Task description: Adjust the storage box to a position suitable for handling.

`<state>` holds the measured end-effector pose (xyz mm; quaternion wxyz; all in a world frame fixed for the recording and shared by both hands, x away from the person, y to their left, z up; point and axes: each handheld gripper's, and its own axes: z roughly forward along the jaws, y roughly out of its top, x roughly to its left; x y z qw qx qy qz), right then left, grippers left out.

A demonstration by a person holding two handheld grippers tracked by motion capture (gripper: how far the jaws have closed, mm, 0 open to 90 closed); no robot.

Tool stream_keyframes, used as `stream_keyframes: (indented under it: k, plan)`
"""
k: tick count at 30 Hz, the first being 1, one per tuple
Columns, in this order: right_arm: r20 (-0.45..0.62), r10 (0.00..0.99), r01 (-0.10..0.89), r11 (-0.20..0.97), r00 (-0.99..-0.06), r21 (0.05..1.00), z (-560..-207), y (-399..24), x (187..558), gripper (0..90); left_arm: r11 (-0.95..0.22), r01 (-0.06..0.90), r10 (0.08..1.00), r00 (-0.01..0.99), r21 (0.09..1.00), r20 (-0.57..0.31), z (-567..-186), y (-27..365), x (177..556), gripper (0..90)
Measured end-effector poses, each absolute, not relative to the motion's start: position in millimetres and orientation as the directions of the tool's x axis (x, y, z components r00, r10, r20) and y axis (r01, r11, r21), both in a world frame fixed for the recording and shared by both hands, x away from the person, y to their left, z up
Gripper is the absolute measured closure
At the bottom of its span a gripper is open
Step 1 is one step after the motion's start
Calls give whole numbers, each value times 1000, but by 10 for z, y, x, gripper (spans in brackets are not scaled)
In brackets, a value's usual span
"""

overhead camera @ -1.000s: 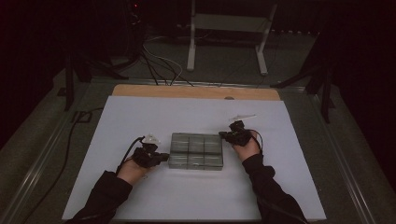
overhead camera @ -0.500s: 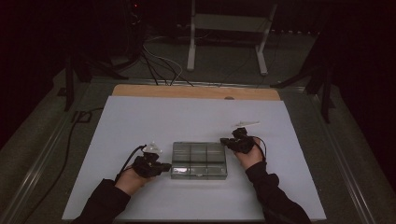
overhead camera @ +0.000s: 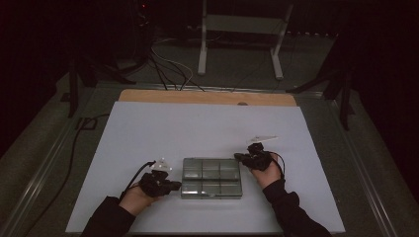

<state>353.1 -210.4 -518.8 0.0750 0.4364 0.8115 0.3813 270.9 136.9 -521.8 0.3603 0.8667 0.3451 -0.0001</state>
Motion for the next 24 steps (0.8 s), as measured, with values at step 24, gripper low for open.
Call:
stream_keyframes:
  k: [24]
  plan:
    - [242, 761, 664, 308, -602, 682, -5198, -2161, 3301, 900, -538, 566, 546, 798, 625, -253, -5221, 1356, 2529, 900]
